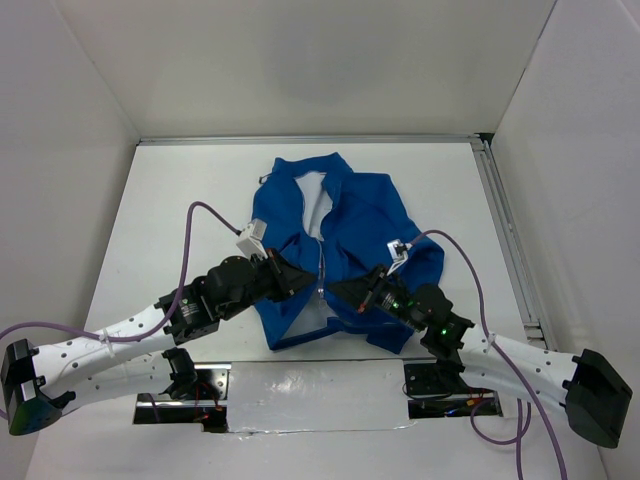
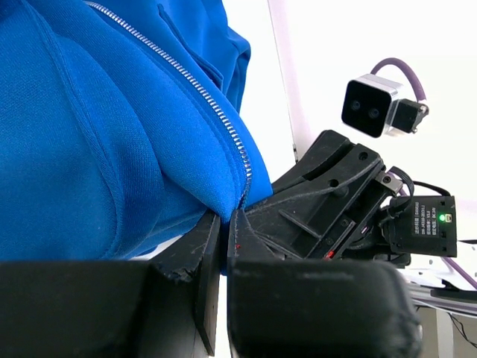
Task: Zip up the jacket
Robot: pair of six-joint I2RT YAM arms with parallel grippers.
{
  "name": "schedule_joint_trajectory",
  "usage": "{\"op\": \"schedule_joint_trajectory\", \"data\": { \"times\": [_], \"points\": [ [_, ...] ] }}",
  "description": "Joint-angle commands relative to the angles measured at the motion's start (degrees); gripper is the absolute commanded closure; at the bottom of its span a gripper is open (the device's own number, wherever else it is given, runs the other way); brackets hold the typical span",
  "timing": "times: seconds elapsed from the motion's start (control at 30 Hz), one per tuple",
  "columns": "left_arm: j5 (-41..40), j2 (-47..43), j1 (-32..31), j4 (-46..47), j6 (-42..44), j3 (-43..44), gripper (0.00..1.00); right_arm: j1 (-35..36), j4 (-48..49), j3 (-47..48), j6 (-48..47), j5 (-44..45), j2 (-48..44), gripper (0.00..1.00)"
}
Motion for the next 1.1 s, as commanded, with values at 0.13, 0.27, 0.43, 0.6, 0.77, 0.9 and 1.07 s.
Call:
{"op": "schedule_joint_trajectory", "data": {
  "times": [0.13,0.27,0.43,0.6,0.77,0.9,1.07],
  "points": [
    [1.65,-0.71,-0.36,4.74,-0.58,0.68,1.00,0.64,6.27,3.91,-2.39,0.94,-0.21,1.00],
    [1.83,-0.54,-0.36,4.57,-0.85,0.77,1.00,0.46,5.83,4.35,-2.39,0.59,0.23,1.00],
    [2.79,-0.89,-0.36,5.44,-1.37,-0.02,1.00,0.38,5.83,4.35,-2.47,1.56,-0.29,1.00],
    [3.32,-0.97,-0.36,5.53,-1.64,-0.28,1.00,0.29,5.21,4.53,-1.51,2.34,0.14,1.00],
    [3.32,-0.45,-0.45,6.15,-1.73,-0.72,1.00,0.11,6.53,4.44,0.60,2.08,0.76,1.00],
    [2.27,0.17,-0.54,5.18,-1.72,-0.02,1.00,0.11,6.36,4.44,1.65,0.94,0.50,1.00],
    [2.09,1.13,-0.54,6.33,-1.46,-0.20,1.00,-0.15,1.26,5.49,3.41,1.38,-0.12,1.00]
  ]
}}
